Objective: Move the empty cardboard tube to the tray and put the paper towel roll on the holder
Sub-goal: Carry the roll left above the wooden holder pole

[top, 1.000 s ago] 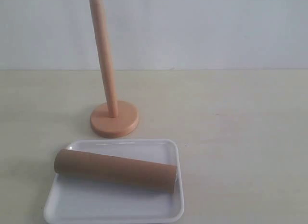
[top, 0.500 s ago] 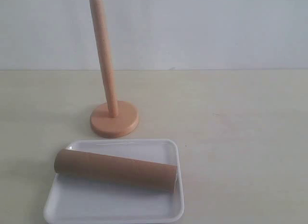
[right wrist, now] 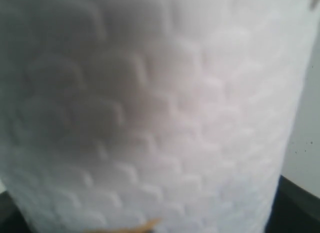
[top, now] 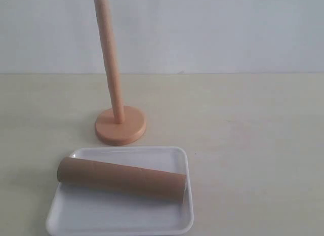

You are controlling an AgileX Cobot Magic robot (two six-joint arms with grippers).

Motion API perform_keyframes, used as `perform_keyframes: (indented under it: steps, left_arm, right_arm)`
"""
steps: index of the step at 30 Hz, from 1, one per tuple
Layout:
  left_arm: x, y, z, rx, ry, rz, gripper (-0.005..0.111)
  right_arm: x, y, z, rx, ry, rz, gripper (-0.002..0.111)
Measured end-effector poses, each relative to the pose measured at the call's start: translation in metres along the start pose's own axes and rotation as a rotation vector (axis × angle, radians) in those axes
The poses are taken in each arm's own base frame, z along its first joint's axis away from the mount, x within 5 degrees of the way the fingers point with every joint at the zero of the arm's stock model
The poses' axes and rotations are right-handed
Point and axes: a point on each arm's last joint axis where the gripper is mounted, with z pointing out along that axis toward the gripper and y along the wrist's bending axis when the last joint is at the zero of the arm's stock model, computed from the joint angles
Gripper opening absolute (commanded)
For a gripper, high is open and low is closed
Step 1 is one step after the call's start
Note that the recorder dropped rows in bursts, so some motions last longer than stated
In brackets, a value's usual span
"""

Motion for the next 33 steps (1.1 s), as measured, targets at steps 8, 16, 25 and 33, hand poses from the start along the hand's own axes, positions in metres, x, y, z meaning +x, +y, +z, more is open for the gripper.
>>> perform_keyframes:
  steps: [8, 16, 25, 33]
  left_arm:
    - [0.0, 0.0, 0.0, 0.0, 0.0, 0.0, 0.004]
    - [0.0, 0.0, 0.0, 0.0, 0.0, 0.0, 0.004]
    - [0.0, 0.0, 0.0, 0.0, 0.0, 0.0, 0.004]
    - [0.0, 0.0, 0.0, 0.0, 0.0, 0.0, 0.004]
  right_arm:
    - [0.022, -0.004, 0.011, 0.02, 0.051, -0.015, 0.0]
    - [0.045, -0.006, 0.022, 0.023, 0.098, -0.007, 0.0]
    - [0.077, -0.008, 0.036, 0.027, 0.163, 0.001, 0.0]
    - [0.103, -0.009, 0.045, 0.013, 0.208, 0.012, 0.0]
